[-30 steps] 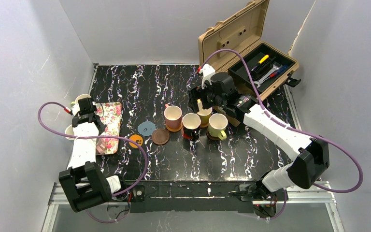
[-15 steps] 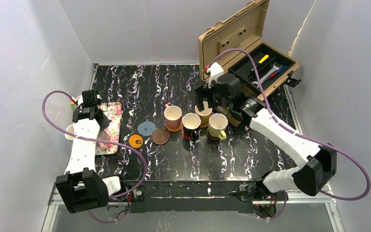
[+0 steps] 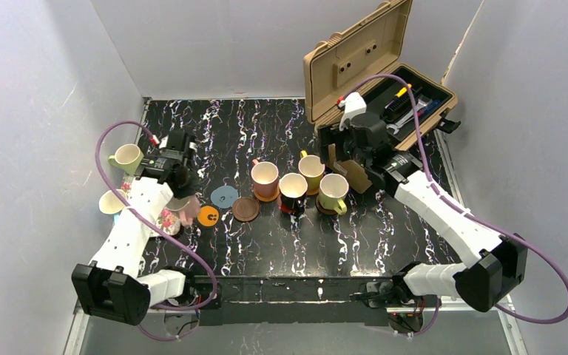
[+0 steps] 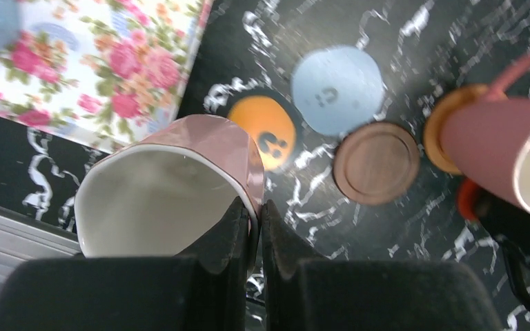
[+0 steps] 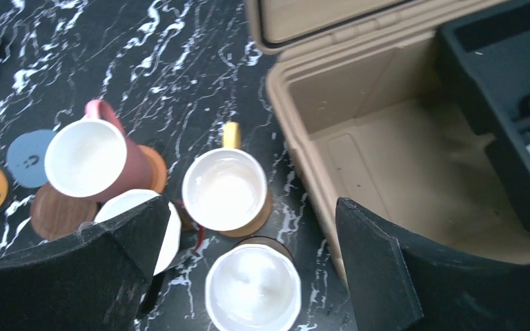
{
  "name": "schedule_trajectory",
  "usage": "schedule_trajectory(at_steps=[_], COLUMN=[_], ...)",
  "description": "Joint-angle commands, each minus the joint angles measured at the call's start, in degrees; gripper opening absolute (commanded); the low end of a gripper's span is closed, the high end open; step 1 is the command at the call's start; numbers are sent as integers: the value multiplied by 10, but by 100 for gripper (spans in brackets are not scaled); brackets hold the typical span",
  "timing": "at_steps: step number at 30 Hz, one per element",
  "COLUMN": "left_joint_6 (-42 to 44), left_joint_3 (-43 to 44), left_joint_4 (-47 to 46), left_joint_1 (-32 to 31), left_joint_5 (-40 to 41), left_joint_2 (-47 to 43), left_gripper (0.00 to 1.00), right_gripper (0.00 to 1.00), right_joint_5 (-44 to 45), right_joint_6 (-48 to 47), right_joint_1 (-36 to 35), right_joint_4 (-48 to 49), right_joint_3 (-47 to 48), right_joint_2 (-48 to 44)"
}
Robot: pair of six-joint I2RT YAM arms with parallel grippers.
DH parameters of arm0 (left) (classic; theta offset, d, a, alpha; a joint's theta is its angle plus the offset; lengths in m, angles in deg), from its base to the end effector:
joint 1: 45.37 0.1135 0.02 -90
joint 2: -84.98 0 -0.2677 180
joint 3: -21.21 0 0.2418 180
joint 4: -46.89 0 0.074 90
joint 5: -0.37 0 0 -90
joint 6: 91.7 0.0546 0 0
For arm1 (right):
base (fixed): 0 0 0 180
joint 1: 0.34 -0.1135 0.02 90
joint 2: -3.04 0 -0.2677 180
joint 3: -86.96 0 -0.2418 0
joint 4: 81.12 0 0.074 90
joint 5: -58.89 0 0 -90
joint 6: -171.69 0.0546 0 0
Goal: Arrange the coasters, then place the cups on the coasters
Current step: Pick up the cup from the tray, then place the cup on the coaster.
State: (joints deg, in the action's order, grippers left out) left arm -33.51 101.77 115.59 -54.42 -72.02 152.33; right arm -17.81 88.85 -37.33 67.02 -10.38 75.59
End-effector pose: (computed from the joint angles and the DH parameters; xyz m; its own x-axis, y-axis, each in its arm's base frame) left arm 0.2235 -0.0189 0.3119 -0.6813 -0.4002 -0.6129 -0.4454 0.8911 -0.0868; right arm 0.2439 0.1680 0.3642 -0.3454 -0.1083 -0.9322 -0.3747 0.9266 0.0312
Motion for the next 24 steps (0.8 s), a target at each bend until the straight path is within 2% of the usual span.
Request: schedule_trajectory(at_steps=[1, 6, 13, 17, 24], left_joint_6=[-87, -149, -224, -260, -263], left_joint_3=[33, 63, 92, 104, 149], left_joint_4=[32, 38, 42, 39, 33], left_joint_1=[-76, -150, -206, -238, -268], left_joint_5=[10, 29, 35, 69, 72], left_joint_2=[16, 64, 125, 158, 230], left_gripper=[0, 0, 0, 0, 0], right_gripper=[99, 99, 99, 99, 99], right_joint_5=[18, 1, -1, -5, -8], right_joint_6=[13, 16, 11, 8, 7], right_joint_1=[40, 83, 118, 130, 139], right_joint_4=[30, 20, 20, 19, 23], right_joint_3=[-5, -7, -28, -34, -39], right_joint_2=[-35, -46, -70, -79, -88])
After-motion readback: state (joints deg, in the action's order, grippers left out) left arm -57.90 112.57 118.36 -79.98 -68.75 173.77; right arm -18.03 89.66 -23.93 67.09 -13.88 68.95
